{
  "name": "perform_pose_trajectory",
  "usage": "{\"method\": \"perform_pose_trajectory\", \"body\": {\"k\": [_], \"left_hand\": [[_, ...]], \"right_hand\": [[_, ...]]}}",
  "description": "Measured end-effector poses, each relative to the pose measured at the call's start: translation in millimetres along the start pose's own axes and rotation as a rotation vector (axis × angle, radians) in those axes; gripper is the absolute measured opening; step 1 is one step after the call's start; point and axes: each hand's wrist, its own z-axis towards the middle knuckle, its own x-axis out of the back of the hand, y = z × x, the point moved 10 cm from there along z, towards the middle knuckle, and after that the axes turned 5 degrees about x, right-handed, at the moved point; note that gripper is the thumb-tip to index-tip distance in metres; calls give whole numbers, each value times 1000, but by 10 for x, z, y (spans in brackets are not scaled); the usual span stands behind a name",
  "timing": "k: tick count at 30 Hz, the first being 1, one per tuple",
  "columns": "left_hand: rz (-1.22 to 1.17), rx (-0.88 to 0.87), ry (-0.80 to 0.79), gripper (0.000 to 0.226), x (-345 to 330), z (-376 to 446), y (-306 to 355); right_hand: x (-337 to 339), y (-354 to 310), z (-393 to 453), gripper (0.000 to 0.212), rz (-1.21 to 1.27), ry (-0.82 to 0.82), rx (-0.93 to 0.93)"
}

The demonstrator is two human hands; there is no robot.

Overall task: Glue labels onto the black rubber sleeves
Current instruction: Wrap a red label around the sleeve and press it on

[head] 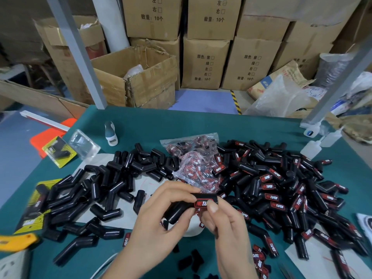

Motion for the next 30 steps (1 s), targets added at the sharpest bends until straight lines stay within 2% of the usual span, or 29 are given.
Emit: {"method": "perform_pose_trajectory", "body": {"k": [4,6,7,10,12,18,23,30], "left_hand": [[-145,173,-7,27,5,17,-126],[-67,147,10,29,28,36,-70],[-10,118,20,28,37,44,-26],[109,27,21,25,20,56,76],[143,-28,10,24,11,49,116],[145,4,-30,26,31,46,31],[129,1,-57,21,0,55,42],[73,54,5,12,79,61,-13]], "right_hand": [[-47,-13,8,48,17,-49,-8],[-108,-35,19,31,0,-96,6],[-121,-31,20,28,12,-97,3],[-115,28,10,48,32,-83,-16],[-104,36,8,52,45,-80,-7],[-85,-36,32,20,40,-71,35],[-143,-127,-2,25,33,-94,36],[-206,-167,-15,27,-46,-165,-1]]}}
